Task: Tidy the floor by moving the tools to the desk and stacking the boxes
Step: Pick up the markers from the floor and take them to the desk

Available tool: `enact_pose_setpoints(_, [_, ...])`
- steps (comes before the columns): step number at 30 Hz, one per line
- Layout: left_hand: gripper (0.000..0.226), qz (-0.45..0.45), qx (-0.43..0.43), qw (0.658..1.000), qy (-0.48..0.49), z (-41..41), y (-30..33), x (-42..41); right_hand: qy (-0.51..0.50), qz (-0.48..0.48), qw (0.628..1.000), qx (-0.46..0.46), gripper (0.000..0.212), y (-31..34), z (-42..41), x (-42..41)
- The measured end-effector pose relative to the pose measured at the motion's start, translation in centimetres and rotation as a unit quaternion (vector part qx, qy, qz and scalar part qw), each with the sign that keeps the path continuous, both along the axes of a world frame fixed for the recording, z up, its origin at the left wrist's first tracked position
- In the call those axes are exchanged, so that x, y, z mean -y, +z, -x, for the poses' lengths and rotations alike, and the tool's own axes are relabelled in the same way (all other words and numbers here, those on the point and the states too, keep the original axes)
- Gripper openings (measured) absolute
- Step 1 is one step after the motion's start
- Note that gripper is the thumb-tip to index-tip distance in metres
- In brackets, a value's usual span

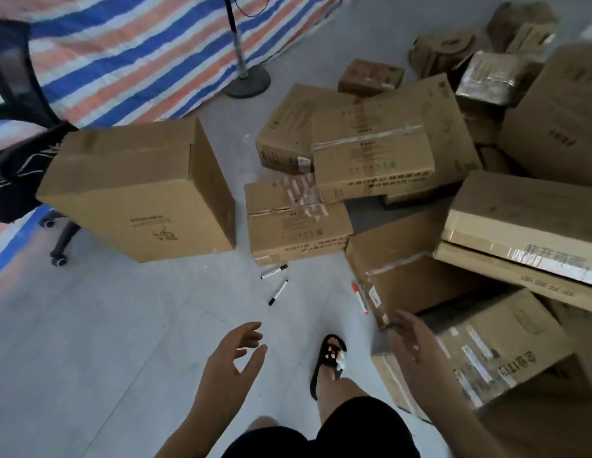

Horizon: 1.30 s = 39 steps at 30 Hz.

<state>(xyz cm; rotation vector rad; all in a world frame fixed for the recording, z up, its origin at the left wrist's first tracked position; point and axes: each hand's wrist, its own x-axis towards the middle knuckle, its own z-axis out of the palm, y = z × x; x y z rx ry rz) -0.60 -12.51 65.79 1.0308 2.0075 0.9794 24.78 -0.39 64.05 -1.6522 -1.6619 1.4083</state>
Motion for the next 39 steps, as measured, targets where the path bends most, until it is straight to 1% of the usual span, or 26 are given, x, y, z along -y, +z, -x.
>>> enact_pose_setpoints(3, [0.036,0.019,-0.001,1.000,0.000,2.3,-1.0,-6.4,0.007,0.007,1.000,-0.003,0.028,-0.1,2.5,-6.7])
enact_pose_setpoints(5, [0.035,0.037,0.004,0.999,-0.009,4.2,-2.8,-10.2,0.016,0.010,1.000,0.005,0.029,-1.2,4.2,-10.3])
enact_pose_setpoints(7, [0.034,0.067,0.010,0.997,-0.030,6.1,-6.0,-13.6,0.026,-0.003,0.999,0.035,0.033,-4.0,6.0,-13.3])
enact_pose_setpoints(9, [0.032,0.096,0.007,0.994,-0.060,7.8,-10.5,-16.8,0.019,0.013,0.998,0.053,0.035,-8.2,7.7,-16.0])
enact_pose_setpoints(12, [0.028,0.137,-0.001,0.982,-0.130,10.1,-20.3,-21.9,0.013,0.040,0.997,0.069,0.032,-17.8,9.9,-19.3])
enact_pose_setpoints(14, [0.031,0.167,-0.023,0.970,-0.177,11.5,-28.7,-24.7,0.006,0.043,0.995,0.088,0.034,-25.9,10.8,-20.9])
enact_pose_setpoints(16, [0.031,0.216,-0.042,0.951,-0.216,12.6,-37.6,-26.4,0.005,0.048,0.991,0.127,0.036,-34.3,11.2,-21.8])
enact_pose_setpoints(19, [0.035,0.296,-0.098,0.911,-0.271,14.5,-50.4,-28.1,0.030,0.040,0.980,0.191,0.036,-46.7,10.6,-22.6])
enact_pose_setpoints(21, [0.038,0.336,-0.153,0.884,-0.288,15.5,-57.3,-29.3,0.058,0.026,0.968,0.241,0.039,-54.1,9.6,-23.4])
enact_pose_setpoints(24, [0.047,0.384,-0.267,0.831,-0.300,16.4,-65.3,-30.9,0.097,0.003,0.950,0.297,0.050,-63.5,7.7,-25.0])
enact_pose_setpoints(26, [0.052,0.408,-0.305,0.805,-0.305,17.0,-69.4,-31.4,0.104,-0.008,0.936,0.337,0.058,-68.3,6.6,-26.2])
enact_pose_setpoints(29, [0.056,0.406,-0.310,0.802,-0.310,17.2,-73.2,-31.3,0.086,-0.031,0.907,0.412,0.063,-72.5,6.0,-27.3])
enact_pose_setpoints(31, [0.051,0.401,-0.331,0.798,-0.305,17.0,-74.5,-31.1,0.060,-0.067,0.904,0.419,0.062,-73.5,6.3,-27.5])
enact_pose_setpoints(33, [0.041,0.399,-0.349,0.789,-0.311,16.9,-74.9,-30.9,0.057,-0.054,0.902,0.425,0.059,-73.5,6.5,-27.3])
enact_pose_setpoints(35, [0.035,0.391,-0.343,0.791,-0.322,17.3,-74.9,-30.6,0.074,-0.021,0.894,0.442,0.054,-73.5,6.5,-26.6])
enact_pose_setpoints(36, [0.034,0.384,-0.324,0.802,-0.323,17.6,-74.8,-30.5,0.081,-0.010,0.892,0.445,0.049,-73.7,6.4,-26.1])
enact_pose_setpoints(39, [0.027,0.331,-0.261,0.864,-0.275,18.9,-73.8,-31.1,0.095,0.007,0.902,0.421,0.037,-74.5,6.8,-25.2])
